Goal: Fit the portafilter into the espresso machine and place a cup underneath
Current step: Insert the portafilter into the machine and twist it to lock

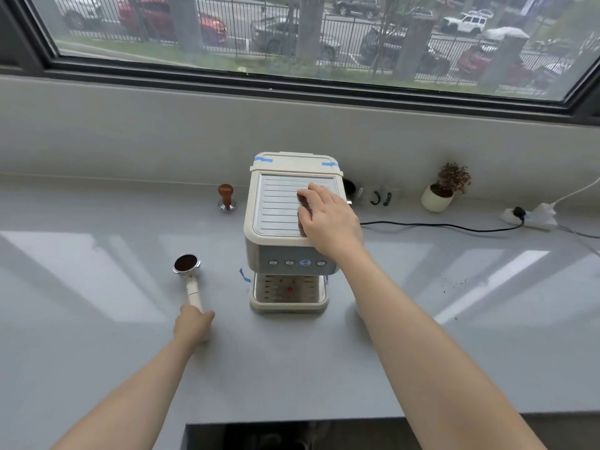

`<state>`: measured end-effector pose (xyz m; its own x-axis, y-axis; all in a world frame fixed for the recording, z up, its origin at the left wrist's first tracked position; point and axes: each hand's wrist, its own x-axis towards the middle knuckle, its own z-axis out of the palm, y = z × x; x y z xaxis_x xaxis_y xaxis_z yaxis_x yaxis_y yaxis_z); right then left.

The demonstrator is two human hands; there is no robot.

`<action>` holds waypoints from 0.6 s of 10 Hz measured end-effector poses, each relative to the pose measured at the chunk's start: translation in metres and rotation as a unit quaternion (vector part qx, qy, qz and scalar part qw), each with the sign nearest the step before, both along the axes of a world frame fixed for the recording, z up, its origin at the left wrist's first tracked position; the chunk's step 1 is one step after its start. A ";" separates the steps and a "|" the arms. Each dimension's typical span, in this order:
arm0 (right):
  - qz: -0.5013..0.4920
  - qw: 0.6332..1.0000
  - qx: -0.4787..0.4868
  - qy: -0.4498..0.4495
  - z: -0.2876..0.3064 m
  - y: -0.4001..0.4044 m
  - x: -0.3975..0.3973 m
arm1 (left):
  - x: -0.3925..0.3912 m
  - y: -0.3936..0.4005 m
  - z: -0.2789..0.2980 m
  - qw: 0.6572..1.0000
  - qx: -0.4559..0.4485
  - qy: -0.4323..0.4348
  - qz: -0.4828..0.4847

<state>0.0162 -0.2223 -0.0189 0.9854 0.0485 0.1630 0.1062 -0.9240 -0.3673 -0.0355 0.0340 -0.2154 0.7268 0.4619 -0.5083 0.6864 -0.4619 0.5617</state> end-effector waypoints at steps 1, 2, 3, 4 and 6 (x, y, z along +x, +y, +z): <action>-0.002 1.000 -0.003 0.004 0.001 0.000 0.000 | -0.003 -0.001 0.001 0.997 -0.060 -0.022 0.038; -0.003 1.000 -0.002 0.008 0.001 0.000 0.000 | -0.008 0.000 0.003 0.994 -0.075 -0.057 0.058; -0.003 1.000 -0.001 0.010 0.001 0.001 -0.001 | -0.022 -0.001 0.005 0.995 -0.043 -0.084 0.022; -0.005 1.000 -0.002 0.010 0.001 0.000 -0.001 | -0.038 -0.004 0.008 0.993 -0.008 -0.111 -0.033; -0.003 1.000 0.001 0.012 0.003 0.001 -0.003 | -0.058 -0.017 0.025 0.984 -0.021 -0.143 -0.104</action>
